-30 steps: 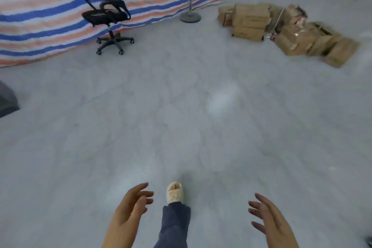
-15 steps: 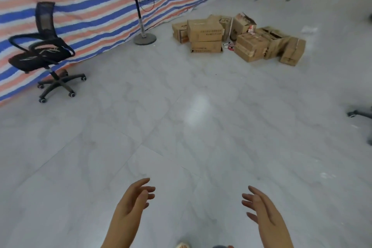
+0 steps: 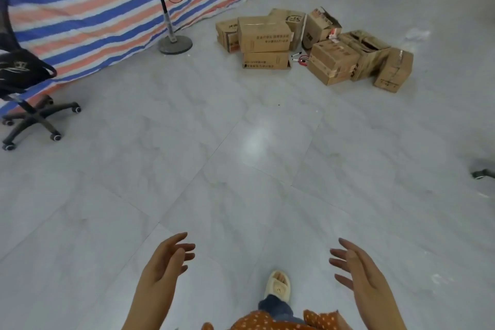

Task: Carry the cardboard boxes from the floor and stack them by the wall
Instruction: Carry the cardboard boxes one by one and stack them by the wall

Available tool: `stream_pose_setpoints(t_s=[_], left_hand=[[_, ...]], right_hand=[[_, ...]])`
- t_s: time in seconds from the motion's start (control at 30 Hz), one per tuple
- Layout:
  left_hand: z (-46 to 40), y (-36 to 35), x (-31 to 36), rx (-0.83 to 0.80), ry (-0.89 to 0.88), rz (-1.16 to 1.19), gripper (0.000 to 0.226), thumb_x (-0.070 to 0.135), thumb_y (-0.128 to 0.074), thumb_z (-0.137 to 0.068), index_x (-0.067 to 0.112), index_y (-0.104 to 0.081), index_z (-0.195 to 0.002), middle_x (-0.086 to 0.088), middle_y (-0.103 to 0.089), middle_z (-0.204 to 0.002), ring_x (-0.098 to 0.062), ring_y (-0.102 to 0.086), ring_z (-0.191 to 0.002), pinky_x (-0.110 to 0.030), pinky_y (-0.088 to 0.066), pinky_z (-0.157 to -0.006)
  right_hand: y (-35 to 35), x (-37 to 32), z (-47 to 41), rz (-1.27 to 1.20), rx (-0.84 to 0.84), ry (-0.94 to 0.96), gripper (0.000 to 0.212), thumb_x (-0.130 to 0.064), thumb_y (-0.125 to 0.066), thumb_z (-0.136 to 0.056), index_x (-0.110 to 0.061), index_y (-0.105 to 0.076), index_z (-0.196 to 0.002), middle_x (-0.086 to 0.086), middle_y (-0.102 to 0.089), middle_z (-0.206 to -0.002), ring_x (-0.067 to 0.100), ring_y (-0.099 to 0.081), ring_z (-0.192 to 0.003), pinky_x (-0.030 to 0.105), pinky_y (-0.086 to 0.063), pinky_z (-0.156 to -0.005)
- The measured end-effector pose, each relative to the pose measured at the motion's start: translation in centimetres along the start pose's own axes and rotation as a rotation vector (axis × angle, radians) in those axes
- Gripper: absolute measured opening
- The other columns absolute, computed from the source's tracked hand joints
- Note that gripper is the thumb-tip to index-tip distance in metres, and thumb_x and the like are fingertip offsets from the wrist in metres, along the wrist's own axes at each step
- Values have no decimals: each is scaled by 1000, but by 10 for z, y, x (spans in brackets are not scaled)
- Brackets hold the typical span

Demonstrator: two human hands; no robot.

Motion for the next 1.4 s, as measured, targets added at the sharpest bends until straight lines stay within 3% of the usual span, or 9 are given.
stream_pose_setpoints(t_s=[0.27, 0.47, 0.63, 0.73, 0.9, 1.03, 1.2, 1.4], left_hand=[[-126, -86, 63, 31, 17, 28, 28, 7, -44, -98, 26, -64, -107, 1, -73, -96, -14, -69, -90, -31, -51, -79], [-235, -113, 87, 58, 54, 11, 24, 11, -42, -99, 22, -60, -111, -5, -68, -104, -21, -65, -97, -40, -51, -90], [-359, -133, 134, 6, 19, 3, 22, 16, -42, -99, 24, -59, -111, -1, -67, -104, -17, -65, -96, -29, -50, -83], [-435, -128, 178, -2, -16, 15, 25, 13, -44, -99, 26, -62, -108, 1, -71, -96, -14, -68, -91, -29, -50, -81], [-538, -136, 228, -44, -48, -13, 27, 11, -44, -99, 27, -63, -110, 8, -71, -100, -8, -68, -91, -30, -50, -82], [-605, -161, 251, -69, -32, -24, 28, 7, -45, -98, 24, -63, -110, 6, -72, -98, -10, -68, -90, -32, -50, -81], [-693, -198, 275, -32, -25, -34, 28, 8, -44, -98, 25, -64, -109, 4, -72, -99, -11, -68, -91, -30, -50, -79], [-795, -261, 325, 46, -34, 4, 28, 7, -43, -98, 24, -64, -108, 0, -72, -96, -13, -69, -90, -31, -51, -78]], right_hand=[[2, -71, -169, 97, -60, 50, 27, -25, -41, -98, -24, -58, -118, -3, -68, -105, 10, -66, -96, 26, -56, -74], [-48, -114, -274, 151, -93, 64, 25, -27, -40, -99, -29, -58, -116, -8, -68, -105, 8, -66, -96, 28, -50, -78], [-93, -163, -364, 98, -20, 74, 23, -30, -40, -98, -33, -57, -113, -7, -67, -105, 9, -65, -97, 29, -51, -78], [-124, -199, -418, 52, 25, 69, 24, -27, -39, -99, -30, -58, -113, -4, -68, -105, 10, -66, -96, 28, -50, -75], [-171, -246, -502, 27, 23, 40, 27, -28, -34, -99, -23, -51, -120, 2, -62, -110, 11, -61, -94, 27, -48, -79], [-184, -268, -562, 21, 66, 13, 28, -26, -35, -100, -22, -53, -121, 1, -64, -107, 12, -62, -96, 26, -48, -77], [-204, -304, -664, 40, 43, 11, 32, -24, -34, -100, -16, -51, -125, 9, -60, -115, 26, -60, -103, 41, -48, -92], [-193, -369, -804, 30, 25, 69, 30, -27, -36, -100, -22, -55, -123, -1, -65, -108, 15, -64, -99, 34, -51, -83]])
Point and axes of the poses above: each hand's wrist, its own z-axis away from the middle knuckle, its own y-axis out of the back of the hand, x = y × z, the point moved 10 cm from there along -z, towards the middle knuckle
